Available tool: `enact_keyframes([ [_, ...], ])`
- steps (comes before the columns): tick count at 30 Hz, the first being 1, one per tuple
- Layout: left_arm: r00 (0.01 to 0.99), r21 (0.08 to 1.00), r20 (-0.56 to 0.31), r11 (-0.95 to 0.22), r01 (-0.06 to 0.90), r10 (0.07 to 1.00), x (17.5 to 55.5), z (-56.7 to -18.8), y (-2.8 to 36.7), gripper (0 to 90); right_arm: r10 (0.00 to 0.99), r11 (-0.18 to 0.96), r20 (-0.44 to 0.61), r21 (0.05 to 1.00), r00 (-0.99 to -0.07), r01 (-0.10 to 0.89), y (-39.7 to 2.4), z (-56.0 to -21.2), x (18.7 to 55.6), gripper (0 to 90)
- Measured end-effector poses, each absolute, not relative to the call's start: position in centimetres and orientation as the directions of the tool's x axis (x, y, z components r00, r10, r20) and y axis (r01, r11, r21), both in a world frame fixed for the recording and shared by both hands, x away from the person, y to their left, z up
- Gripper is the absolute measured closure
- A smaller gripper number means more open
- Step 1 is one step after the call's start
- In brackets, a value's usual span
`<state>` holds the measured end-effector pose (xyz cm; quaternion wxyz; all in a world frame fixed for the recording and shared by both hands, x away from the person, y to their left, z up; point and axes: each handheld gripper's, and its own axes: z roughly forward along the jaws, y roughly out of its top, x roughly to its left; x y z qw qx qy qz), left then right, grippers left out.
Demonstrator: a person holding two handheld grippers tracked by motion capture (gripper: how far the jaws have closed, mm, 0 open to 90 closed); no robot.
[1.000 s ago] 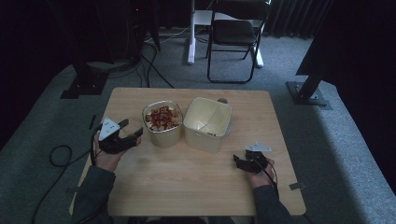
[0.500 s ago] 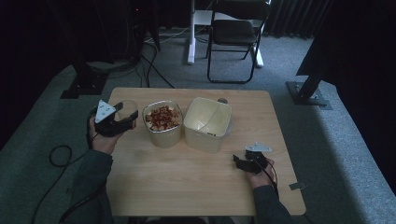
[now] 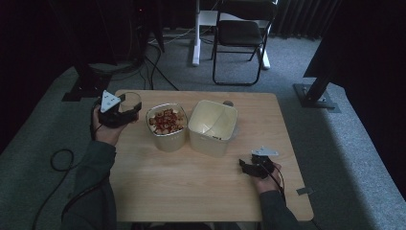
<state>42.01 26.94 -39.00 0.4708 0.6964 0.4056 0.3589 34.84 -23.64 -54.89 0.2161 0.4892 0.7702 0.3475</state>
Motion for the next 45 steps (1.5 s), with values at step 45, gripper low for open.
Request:
enact_keyframes([
  [45, 0.366, 0.513, 0.764, -0.844, 0.154, 0.531, 44.9, -35.6, 19.8, 29.7, 0.903, 0.282, 0.007, 0.746, -0.43, 0.603, -23.6, -54.9, 34.8, 34.2],
])
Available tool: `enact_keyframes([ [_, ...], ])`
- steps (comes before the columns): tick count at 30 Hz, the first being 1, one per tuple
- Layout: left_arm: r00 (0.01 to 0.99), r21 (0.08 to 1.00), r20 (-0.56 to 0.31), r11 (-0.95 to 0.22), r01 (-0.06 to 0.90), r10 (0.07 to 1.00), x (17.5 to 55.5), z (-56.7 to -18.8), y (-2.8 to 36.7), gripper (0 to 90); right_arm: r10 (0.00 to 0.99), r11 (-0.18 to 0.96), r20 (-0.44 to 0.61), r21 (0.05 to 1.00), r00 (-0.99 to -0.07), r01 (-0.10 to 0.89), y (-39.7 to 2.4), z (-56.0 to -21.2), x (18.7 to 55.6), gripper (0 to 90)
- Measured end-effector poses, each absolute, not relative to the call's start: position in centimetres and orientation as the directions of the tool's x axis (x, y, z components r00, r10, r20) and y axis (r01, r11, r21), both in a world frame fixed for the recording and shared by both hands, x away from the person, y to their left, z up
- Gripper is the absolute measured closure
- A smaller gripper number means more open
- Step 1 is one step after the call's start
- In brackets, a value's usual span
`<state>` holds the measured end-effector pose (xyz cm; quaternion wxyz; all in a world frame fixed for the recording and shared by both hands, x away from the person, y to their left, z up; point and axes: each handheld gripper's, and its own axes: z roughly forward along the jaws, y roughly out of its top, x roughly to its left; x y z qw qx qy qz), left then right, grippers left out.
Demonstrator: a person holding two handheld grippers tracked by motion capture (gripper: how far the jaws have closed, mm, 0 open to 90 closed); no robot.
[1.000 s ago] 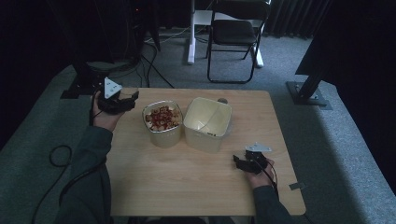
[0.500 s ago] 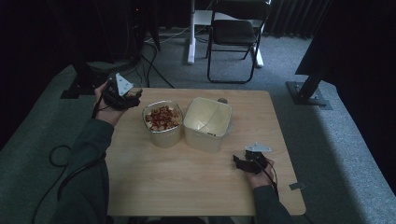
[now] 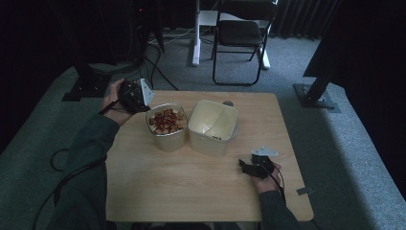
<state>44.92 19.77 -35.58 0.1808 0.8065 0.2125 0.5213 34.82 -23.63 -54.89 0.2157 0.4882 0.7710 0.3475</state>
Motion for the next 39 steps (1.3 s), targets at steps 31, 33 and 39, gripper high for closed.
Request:
enact_keyframes([
  [31, 0.331, -0.008, 0.944, -0.999, 0.049, 0.008, 44.0, -37.1, 15.9, 31.7, 0.903, 0.281, 0.008, 0.746, -0.429, 0.604, -23.6, -54.9, 34.8, 34.1],
  [33, 0.328, -0.053, 0.944, -0.998, 0.045, -0.036, 44.0, -37.3, 15.8, 32.1, 0.903, 0.282, 0.006, 0.747, -0.43, 0.602, -23.6, -54.9, 34.8, 34.2],
  [39, 0.319, -0.142, 0.939, -0.989, 0.034, -0.124, 43.7, -37.6, 15.6, 32.8, 0.902, 0.282, 0.006, 0.747, -0.431, 0.602, -23.6, -54.9, 34.8, 34.2],
])
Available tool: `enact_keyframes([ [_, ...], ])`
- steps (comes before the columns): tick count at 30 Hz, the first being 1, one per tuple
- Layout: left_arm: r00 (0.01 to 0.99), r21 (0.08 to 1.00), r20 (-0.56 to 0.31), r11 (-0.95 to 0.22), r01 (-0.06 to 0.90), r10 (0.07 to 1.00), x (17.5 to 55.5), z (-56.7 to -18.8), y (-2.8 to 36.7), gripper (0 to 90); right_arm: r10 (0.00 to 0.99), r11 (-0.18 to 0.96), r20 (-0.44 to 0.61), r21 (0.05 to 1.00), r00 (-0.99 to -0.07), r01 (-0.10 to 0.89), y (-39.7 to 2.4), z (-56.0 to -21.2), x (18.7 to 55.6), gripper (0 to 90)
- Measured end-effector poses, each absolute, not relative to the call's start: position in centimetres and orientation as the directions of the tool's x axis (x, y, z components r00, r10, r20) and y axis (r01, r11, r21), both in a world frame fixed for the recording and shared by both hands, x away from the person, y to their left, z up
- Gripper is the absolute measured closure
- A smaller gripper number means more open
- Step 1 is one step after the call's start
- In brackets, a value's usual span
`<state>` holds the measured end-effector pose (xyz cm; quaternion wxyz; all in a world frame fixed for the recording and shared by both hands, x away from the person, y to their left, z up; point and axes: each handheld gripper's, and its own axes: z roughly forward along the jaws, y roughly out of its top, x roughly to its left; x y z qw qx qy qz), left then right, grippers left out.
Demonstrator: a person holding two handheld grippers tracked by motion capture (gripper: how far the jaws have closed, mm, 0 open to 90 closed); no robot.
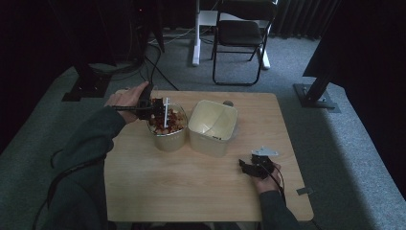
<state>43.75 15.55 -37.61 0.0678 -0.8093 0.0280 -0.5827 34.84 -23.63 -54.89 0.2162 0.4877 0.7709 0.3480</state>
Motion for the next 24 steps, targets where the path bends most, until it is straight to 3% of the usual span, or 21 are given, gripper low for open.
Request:
enact_keyframes([
  [12, 0.311, -0.23, 0.926, -0.973, 0.014, -0.214, 43.47, -37.75, 15.04, 33.9, 0.903, 0.281, 0.007, 0.747, -0.43, 0.603, -23.63, -54.88, 34.83, 34.1],
  [24, 0.302, -0.25, 0.923, -0.968, 0.005, -0.237, 43.36, -37.85, 15.04, 33.9, 0.903, 0.281, 0.008, 0.747, -0.43, 0.603, -23.63, -54.88, 34.84, 34.1],
])
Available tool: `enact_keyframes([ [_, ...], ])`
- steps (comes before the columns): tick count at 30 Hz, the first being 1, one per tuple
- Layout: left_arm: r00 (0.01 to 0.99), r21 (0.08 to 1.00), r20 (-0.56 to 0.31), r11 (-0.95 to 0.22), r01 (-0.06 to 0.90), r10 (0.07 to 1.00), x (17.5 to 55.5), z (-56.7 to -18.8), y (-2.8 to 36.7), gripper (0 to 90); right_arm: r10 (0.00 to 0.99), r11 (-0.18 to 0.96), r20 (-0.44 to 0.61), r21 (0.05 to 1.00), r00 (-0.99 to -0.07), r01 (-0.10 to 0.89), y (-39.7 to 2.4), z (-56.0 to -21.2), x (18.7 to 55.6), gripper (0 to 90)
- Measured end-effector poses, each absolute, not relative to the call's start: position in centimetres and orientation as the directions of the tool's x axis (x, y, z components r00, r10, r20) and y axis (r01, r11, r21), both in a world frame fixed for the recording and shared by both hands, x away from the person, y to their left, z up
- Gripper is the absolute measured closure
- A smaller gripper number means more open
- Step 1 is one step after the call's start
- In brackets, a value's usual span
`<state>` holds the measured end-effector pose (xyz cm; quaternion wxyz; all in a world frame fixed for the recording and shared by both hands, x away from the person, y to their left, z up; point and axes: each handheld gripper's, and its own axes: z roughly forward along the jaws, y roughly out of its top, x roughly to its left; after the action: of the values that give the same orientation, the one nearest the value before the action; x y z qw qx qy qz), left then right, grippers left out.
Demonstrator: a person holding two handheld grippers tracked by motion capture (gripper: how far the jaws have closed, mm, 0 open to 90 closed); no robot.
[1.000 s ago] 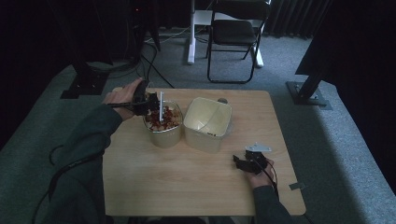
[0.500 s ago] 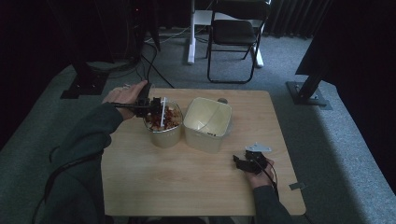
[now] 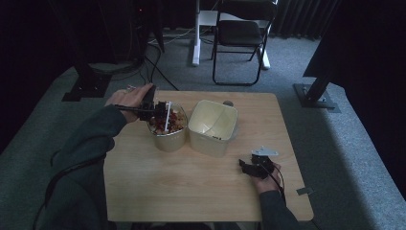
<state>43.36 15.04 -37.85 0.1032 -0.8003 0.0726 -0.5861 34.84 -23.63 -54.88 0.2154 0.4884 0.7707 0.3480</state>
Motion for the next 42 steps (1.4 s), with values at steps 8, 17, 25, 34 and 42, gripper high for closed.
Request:
enact_keyframes([
  [8, 0.309, -0.221, 0.929, -0.975, 0.018, -0.204, 43.51, -37.63, 15.25, 34.5, 0.902, 0.283, 0.006, 0.747, -0.432, 0.601, -23.63, -54.89, 34.86, 34.0],
  [17, 0.308, -0.209, 0.931, -0.978, 0.012, -0.195, 43.6, -37.8, 14.9, 35.4, 0.902, 0.283, 0.006, 0.747, -0.433, 0.601, -23.61, -54.89, 34.9, 34.0],
  [25, 0.295, -0.263, 0.922, -0.965, -0.001, -0.252, 43.4, -38.22, 14.55, 36.0, 0.901, 0.284, 0.006, 0.747, -0.433, 0.601, -23.61, -54.88, 34.9, 34.0],
  [34, 0.284, -0.276, 0.922, -0.961, 0.009, -0.262, 43.41, -38.1, 14.82, 35.9, 0.901, 0.284, 0.006, 0.747, -0.433, 0.601, -23.61, -54.88, 34.9, 34.0],
  [42, 0.276, -0.241, 0.933, -0.97, 0.009, -0.23, 43.45, -37.97, 15.08, 35.5, 0.901, 0.284, 0.006, 0.747, -0.433, 0.601, -23.61, -54.88, 34.9, 34.0],
])
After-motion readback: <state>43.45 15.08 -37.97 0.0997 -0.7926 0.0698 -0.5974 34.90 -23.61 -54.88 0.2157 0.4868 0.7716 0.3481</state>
